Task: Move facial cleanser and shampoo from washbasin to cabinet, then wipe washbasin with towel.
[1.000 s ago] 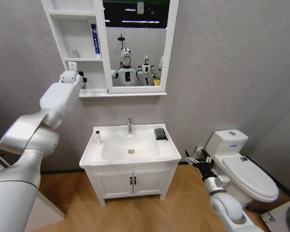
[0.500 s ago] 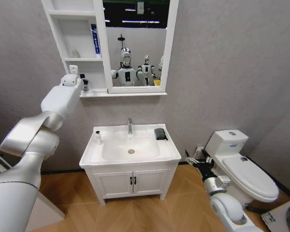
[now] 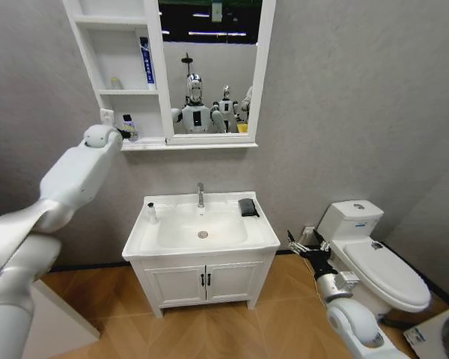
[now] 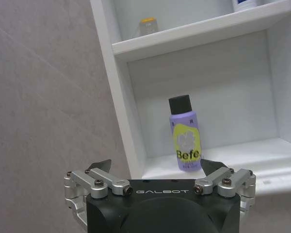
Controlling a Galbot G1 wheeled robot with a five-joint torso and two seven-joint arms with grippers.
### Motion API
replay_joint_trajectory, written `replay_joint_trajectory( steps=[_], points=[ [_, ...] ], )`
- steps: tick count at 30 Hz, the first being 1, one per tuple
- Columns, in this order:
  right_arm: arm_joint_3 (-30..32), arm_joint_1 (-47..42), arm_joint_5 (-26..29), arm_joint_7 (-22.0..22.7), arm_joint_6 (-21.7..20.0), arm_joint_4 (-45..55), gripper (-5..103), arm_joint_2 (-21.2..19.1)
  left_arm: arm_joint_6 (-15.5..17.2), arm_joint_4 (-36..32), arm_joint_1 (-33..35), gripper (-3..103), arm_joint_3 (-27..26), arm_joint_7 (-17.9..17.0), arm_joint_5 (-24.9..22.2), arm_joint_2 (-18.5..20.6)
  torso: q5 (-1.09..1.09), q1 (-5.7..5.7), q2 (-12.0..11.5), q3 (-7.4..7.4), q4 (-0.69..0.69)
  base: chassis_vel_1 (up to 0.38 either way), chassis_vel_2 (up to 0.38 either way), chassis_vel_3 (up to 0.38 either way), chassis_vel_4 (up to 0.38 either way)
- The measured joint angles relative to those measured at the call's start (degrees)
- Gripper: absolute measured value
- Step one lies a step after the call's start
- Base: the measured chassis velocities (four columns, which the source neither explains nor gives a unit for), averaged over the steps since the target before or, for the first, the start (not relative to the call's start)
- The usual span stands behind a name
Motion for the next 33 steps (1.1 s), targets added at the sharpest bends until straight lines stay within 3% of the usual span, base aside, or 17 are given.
replay_joint_trajectory(
  steps=[1, 3, 4, 6, 7, 9, 10, 12, 13, 15, 22, 24, 30, 33],
  points=[
    [0.00, 0.00, 0.00, 0.00, 0.00, 0.00, 100, 0.00, 0.00, 0.00, 0.00, 100, 0.00, 0.00, 0.00, 0.00, 0.00, 0.00, 0.00, 0.00, 0.00, 0.000, 0.000, 0.000, 0.000],
    [-0.25, 0.06, -0.02, 0.10, -0.15, 0.02, 100, 0.02, -0.41, -11.80, 9.77, 100, -5.41, 0.91, -4.15, 5.91, 0.01, -0.02, 0.01, -0.01, 0.02, 0.000, 0.000, 0.000, 0.000],
    [-0.25, 0.06, -0.02, 0.10, -0.15, 0.02, 100, 0.02, -0.41, -11.80, 9.77, 100, -5.41, 0.91, -4.15, 5.91, 0.01, -0.02, 0.01, -0.01, 0.02, 0.000, 0.000, 0.000, 0.000],
    [-0.43, -0.08, -0.20, 0.16, -0.22, 0.02, 100, 0.10, -4.72, -20.20, 23.57, 100, -12.51, 4.25, -5.25, 9.53, 0.01, -0.03, 0.01, -0.01, -0.01, 0.000, 0.000, 0.000, 0.000],
    [-0.43, -0.08, -0.20, 0.16, -0.22, 0.02, 100, 0.10, -4.72, -20.20, 23.57, 100, -12.51, 4.25, -5.25, 9.53, 0.01, -0.03, 0.01, -0.01, -0.01, 0.000, 0.000, 0.000, 0.000],
    [-0.56, -0.22, -0.40, 0.23, -0.28, 0.03, 100, 0.25, -9.00, -24.95, 36.92, 100, -17.93, 6.85, -3.38, 10.49, -0.05, -0.01, 0.01, 0.00, -0.02, 0.000, 0.000, 0.000, 0.000],
    [-0.56, -0.22, -0.40, 0.23, -0.28, 0.03, 100, 0.25, -9.00, -24.95, 36.92, 100, -17.93, 6.85, -3.38, 10.49, -0.05, -0.01, 0.01, 0.00, -0.02, 0.000, 0.000, 0.000, 0.000],
    [-0.58, -0.37, -0.46, 0.32, -0.36, 0.24, 100, 0.28, -11.04, -27.36, 46.17, 100, -21.98, 7.43, -2.35, 9.84, 0.03, -0.02, 0.01, 0.00, -0.03, 0.000, 0.000, 0.000, 0.000],
    [-0.58, -0.37, -0.46, 0.32, -0.36, 0.24, 100, 0.28, -11.04, -27.36, 46.17, 100, -21.98, 7.43, -2.35, 9.84, 0.03, -0.02, 0.01, 0.00, -0.03, 0.000, 0.000, 0.000, 0.000],
    [-0.54, -0.76, -0.47, 0.38, -0.43, 0.52, 100, 0.09, -13.08, -27.09, 52.80, 100, -24.14, 7.52, 0.01, 7.62, 0.01, -0.02, 0.01, 0.00, -0.02, 0.000, 0.000, 0.000, 0.000],
    [-0.17, -1.28, -0.73, 0.81, -0.36, 0.55, 100, -0.02, -17.28, -20.91, 55.33, 100, -21.57, 4.57, 6.65, 1.48, 0.01, 0.00, 0.00, 0.00, -0.03, 0.000, 0.000, 0.000, 0.000],
    [-0.11, -1.43, -0.86, 0.93, -0.29, 0.51, 100, -0.02, -19.05, -16.73, 54.25, 100, -19.82, 3.89, 9.51, -2.39, 0.00, 0.00, 0.00, 0.01, -0.04, 0.000, 0.000, 0.000, 0.000],
    [0.35, -1.56, -0.82, 1.01, -0.26, 0.35, 100, -0.27, -20.13, -9.34, 51.34, 100, -17.67, 3.98, 13.88, -8.88, 0.00, 0.00, 0.00, 0.01, -0.03, 0.000, 0.000, 0.000, 0.000],
    [0.50, -1.54, -0.76, 1.02, -0.24, 0.14, 100, -0.44, -20.61, -7.15, 50.20, 100, -17.25, 4.38, 14.74, -10.33, 0.02, 0.00, 0.00, 0.01, -0.03, 0.000, 0.000, 0.000, 0.000]
  ],
)
